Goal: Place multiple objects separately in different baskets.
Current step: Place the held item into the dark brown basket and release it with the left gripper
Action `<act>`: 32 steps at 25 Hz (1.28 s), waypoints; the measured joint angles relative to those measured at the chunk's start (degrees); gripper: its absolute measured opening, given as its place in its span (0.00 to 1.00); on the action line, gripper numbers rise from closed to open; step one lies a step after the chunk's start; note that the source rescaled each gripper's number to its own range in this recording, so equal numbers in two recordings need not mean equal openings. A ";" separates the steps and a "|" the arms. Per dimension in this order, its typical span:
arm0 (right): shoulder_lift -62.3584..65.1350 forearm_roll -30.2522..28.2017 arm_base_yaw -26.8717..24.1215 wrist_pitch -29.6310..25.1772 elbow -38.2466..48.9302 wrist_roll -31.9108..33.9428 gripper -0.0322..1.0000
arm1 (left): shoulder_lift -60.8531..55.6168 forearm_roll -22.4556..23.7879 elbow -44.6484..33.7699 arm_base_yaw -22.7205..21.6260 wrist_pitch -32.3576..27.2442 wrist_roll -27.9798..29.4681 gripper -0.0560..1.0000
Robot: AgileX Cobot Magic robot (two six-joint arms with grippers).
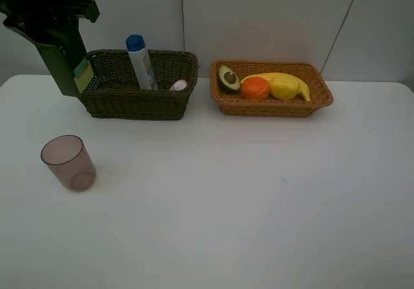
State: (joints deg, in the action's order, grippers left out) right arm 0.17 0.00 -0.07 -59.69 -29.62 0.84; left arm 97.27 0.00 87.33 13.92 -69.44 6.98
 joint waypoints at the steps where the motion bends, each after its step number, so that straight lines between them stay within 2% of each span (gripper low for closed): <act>1: 0.00 0.00 0.00 0.00 0.00 0.00 1.00 | 0.07 0.38 0.00 -0.64 0.56 -0.42 0.50; 4: 0.00 0.00 0.00 0.00 0.00 0.00 1.00 | 1.13 2.51 0.00 -2.47 3.99 -1.80 0.50; 11: 0.00 0.00 0.00 0.00 0.00 0.00 1.00 | 4.89 7.62 0.00 -3.24 13.34 -3.01 0.50; 19: 0.00 0.00 0.00 0.00 0.00 0.00 1.00 | 11.60 8.04 0.00 -3.29 19.93 -4.52 0.50; 32: 0.00 -0.30 0.00 0.00 0.00 0.00 1.00 | 17.78 8.35 0.12 -3.29 26.17 -4.67 0.50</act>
State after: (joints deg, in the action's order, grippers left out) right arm 0.17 -0.30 -0.07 -59.69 -29.62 0.84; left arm 115.05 8.35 87.45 10.63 -43.27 2.31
